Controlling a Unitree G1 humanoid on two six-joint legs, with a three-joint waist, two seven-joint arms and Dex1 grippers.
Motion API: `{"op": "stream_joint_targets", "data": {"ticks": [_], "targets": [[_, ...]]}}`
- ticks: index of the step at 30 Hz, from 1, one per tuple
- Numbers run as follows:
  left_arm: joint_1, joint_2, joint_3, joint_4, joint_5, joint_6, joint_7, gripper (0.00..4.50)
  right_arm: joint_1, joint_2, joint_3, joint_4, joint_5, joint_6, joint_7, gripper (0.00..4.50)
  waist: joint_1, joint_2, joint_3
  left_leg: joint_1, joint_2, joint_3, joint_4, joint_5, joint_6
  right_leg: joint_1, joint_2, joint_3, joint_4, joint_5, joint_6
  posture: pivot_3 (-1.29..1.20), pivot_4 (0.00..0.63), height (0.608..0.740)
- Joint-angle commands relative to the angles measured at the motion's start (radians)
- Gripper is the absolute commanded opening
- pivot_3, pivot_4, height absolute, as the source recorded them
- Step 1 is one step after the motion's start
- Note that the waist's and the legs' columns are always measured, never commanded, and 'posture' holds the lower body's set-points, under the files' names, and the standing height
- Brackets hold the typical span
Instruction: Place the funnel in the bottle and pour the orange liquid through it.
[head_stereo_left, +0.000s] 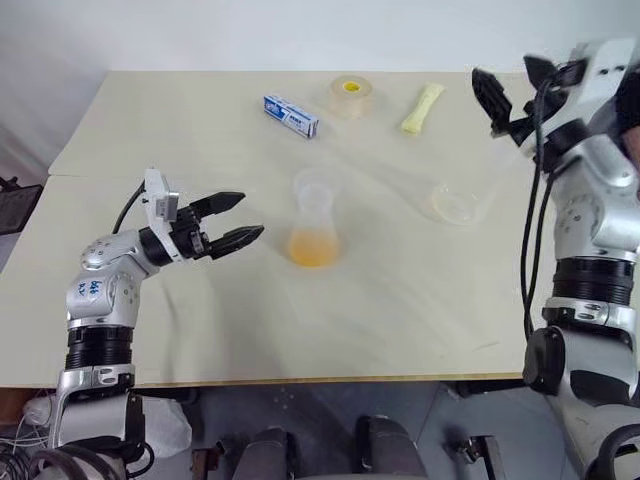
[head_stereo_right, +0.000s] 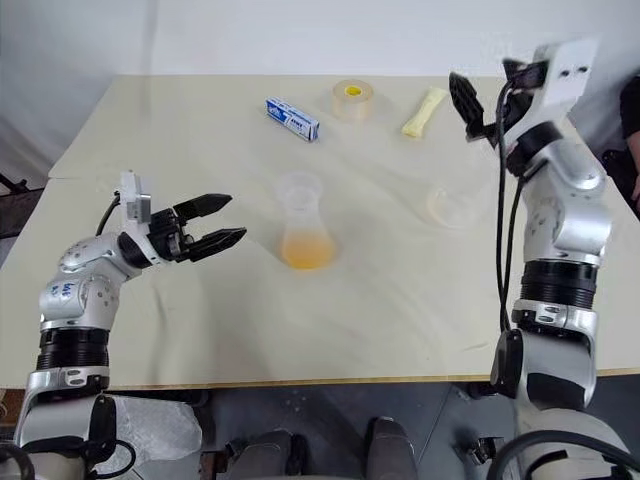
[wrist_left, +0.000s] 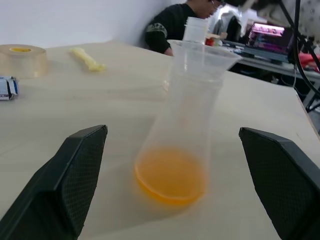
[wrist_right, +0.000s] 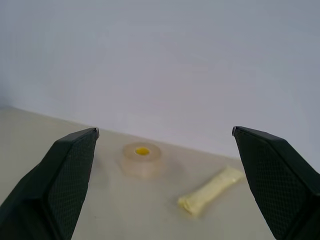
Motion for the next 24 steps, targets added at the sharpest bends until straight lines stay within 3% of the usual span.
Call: {"op": "stream_joint_targets", "data": {"ticks": [1, 6, 10, 15, 24], "targets": [[0.029, 0.04, 0.016, -0.049, -0.024, -0.012, -0.052, 4.5, 0.042, -0.05, 0.001, -0.129, 0.075, 0.044, 0.112, 4.48, 0.003, 0.0, 0.0, 0.0, 0.0, 0.0, 0.0, 0.0, 0.0, 0.0, 0.0, 0.0, 0.0, 0.0, 0.0, 0.0, 0.15, 0.74], [0.095, 0.102, 0.034, -0.047, -0.03, -0.034, -0.143, 4.5, 0.378, -0.202, 0.028, -0.406, 0.178, 0.091, 0.428, 4.48, 0.029, 0.0, 0.0, 0.0, -0.001, -0.001, 0.0, 0.0, 0.0, 0.001, 0.0, -0.001, -0.001, 0.0, 0.0, 0.0, 0.15, 0.74], [0.142, 0.14, 0.039, -0.025, -0.022, -0.047, -0.191, 4.5, 0.62, -0.276, 0.009, -0.536, 0.218, 0.133, 0.514, 4.48, 0.043, 0.0, 0.0, 0.0, -0.001, 0.002, 0.001, -0.001, 0.001, 0.001, -0.001, -0.001, -0.002, 0.0, 0.0, 0.0, 0.15, 0.74], [0.132, 0.139, 0.037, -0.007, -0.019, -0.054, -0.197, 4.5, 0.758, -0.301, 0.061, -0.472, 0.084, -0.004, 0.552, 4.48, 0.056, 0.0, 0.0, 0.003, 0.0, 0.009, 0.003, 0.0, 0.001, 0.003, 0.0, 0.001, -0.004, 0.0, 0.0, 0.0, 0.15, 0.74], [0.126, 0.118, 0.037, -0.018, -0.01, -0.087, -0.171, 4.5, 0.83, -0.184, 0.055, -0.402, 0.092, -0.111, 0.527, 4.48, 0.055, -0.001, 0.0, 0.006, 0.0, 0.009, 0.003, 0.0, 0.001, 0.006, 0.0, 0.001, -0.005, 0.0, 0.0, 0.0, 0.15, 0.74]]}}
